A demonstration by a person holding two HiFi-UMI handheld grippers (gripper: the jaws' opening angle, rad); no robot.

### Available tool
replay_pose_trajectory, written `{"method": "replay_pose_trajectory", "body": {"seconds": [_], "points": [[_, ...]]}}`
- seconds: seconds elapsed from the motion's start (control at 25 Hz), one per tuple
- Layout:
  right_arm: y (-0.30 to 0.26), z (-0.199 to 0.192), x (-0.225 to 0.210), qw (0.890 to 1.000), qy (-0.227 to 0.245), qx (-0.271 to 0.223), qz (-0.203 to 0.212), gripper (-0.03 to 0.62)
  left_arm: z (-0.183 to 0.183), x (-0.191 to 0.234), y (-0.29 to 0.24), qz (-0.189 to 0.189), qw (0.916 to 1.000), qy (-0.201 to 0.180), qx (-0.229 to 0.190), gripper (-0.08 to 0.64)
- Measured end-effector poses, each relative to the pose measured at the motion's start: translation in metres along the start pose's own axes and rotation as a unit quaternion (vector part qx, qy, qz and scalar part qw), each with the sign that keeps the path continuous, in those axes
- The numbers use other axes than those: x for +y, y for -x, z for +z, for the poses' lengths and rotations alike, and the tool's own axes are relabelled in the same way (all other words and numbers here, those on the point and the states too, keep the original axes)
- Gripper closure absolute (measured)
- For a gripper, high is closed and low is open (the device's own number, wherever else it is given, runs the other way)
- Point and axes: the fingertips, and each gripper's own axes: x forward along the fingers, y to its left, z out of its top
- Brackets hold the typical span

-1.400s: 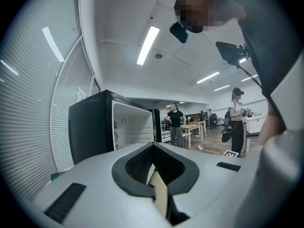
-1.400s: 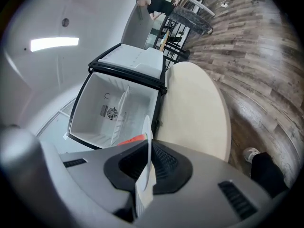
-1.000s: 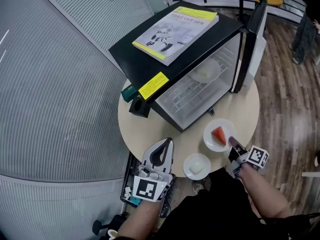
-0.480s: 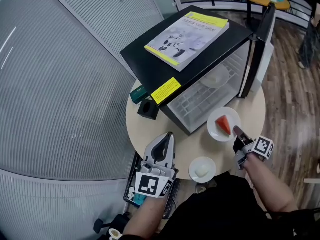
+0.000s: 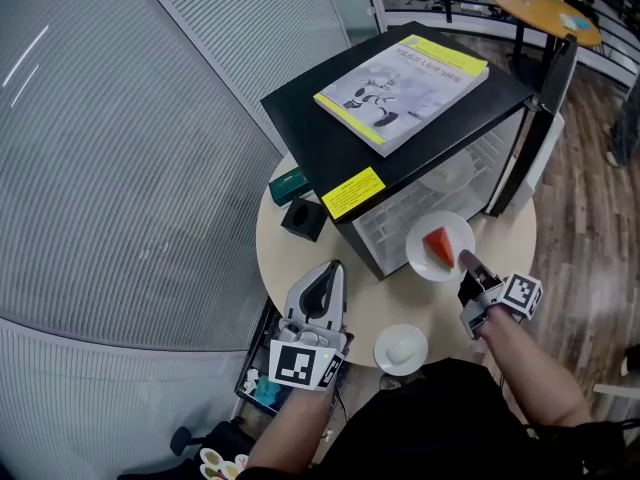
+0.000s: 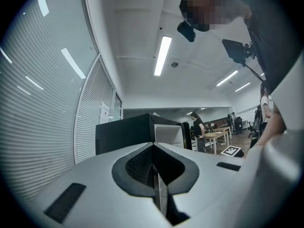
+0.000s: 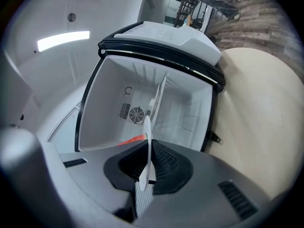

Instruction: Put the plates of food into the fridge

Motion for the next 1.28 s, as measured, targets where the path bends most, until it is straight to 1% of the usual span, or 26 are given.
{"method": "replay_pose_trajectory", "body": {"seconds": [0.2,0.36,0.6,0.76,0.96,1.08,1.28], "points": [[-0.02,0.002,0.005,1.0,-0.007,0.009,0.0,0.575,0.004,0.012,-0.003,0.014,0.9999,0.003,-0.005,0.558],[-0.039,0.004,0.0,1.0,0.005,0.015,-0.009,0.575,0.005,0.022,-0.002,0.023,0.9997,-0.002,-0.001,0.558],[-0.062,-0.002,0.005,0.999,-0.034,0.017,-0.004,0.575,0.005,0.034,-0.002,0.034,0.9994,-0.008,0.006,0.558],[-0.073,-0.001,-0.001,0.999,-0.05,0.014,-0.014,0.574,0.002,0.039,-0.003,0.038,0.9992,-0.009,0.013,0.558],[-0.086,-0.002,0.0,0.997,-0.069,0.012,-0.016,0.575,-0.001,0.045,-0.004,0.041,0.999,-0.008,0.017,0.558],[-0.094,-0.003,0.0,0.998,-0.063,0.014,-0.016,0.575,-0.004,0.051,-0.003,0.047,0.9987,-0.006,0.02,0.558],[-0.103,-0.003,0.001,0.998,-0.067,0.012,-0.016,0.575,-0.004,0.057,-0.006,0.05,0.9985,-0.009,0.02,0.558]]}}
